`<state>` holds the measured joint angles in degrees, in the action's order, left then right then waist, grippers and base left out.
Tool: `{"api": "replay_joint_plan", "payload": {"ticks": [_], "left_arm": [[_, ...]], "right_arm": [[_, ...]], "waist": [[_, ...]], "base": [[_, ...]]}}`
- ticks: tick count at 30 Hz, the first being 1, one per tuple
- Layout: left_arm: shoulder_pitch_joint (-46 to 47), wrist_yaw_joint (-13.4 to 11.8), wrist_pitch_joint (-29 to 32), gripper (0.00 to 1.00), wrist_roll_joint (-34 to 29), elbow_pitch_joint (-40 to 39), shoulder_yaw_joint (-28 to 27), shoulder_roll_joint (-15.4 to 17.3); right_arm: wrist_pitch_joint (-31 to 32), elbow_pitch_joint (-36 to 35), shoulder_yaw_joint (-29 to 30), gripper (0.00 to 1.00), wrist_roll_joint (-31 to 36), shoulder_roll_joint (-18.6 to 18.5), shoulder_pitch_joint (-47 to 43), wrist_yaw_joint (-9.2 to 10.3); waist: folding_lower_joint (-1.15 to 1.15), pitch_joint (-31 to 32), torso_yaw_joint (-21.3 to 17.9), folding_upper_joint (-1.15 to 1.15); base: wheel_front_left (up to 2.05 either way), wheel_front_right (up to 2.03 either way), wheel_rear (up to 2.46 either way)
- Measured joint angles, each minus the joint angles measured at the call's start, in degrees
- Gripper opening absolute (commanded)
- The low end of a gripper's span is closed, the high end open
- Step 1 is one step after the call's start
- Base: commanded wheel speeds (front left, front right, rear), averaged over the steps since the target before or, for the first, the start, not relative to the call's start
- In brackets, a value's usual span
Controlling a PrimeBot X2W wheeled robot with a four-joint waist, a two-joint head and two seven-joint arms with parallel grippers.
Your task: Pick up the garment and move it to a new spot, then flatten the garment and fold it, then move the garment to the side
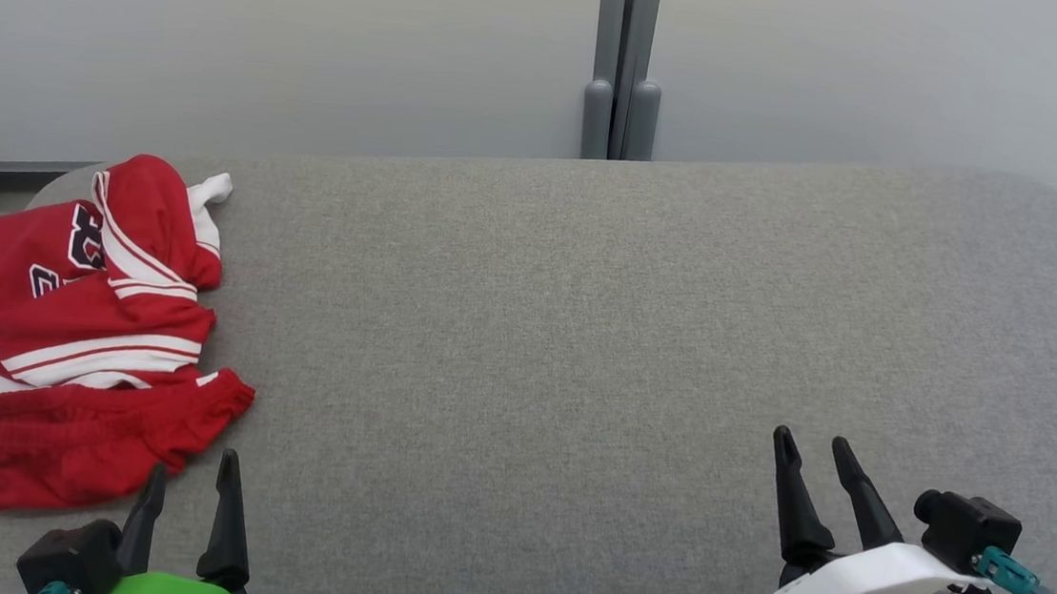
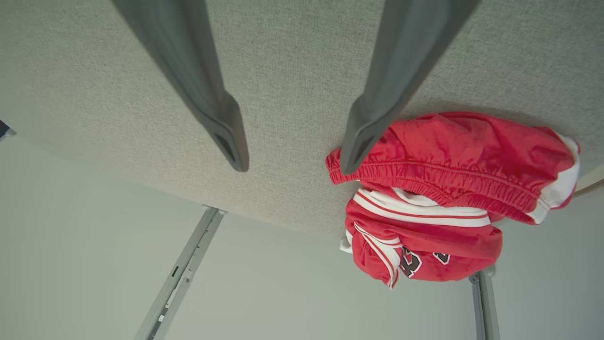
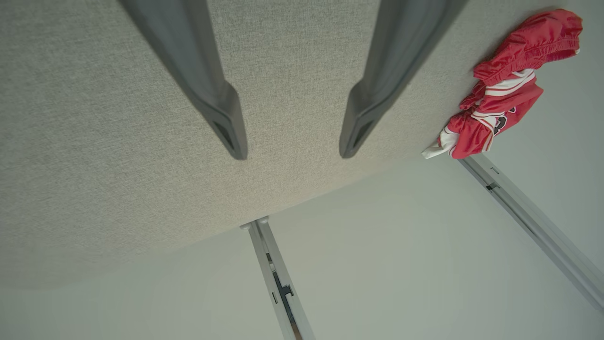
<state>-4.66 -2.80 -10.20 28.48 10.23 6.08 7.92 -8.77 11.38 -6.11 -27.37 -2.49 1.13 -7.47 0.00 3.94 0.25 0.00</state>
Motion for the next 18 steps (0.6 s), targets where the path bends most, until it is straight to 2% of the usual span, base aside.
{"api": "replay_joint_plan", "payload": {"ticks": [18], "left_arm": [[-1.13, -0.01, -1.04, 1.00, -5.91, 0.02, 1.45, 0.56]], "right_arm": [[-2.48, 2.52, -2.41, 1.00, 7.95, -0.11, -0.30, -0.01]], "waist": [[0.00, 0.80, -0.04, 0.00]], "base": [[0.00, 0.00, 0.00]]}}
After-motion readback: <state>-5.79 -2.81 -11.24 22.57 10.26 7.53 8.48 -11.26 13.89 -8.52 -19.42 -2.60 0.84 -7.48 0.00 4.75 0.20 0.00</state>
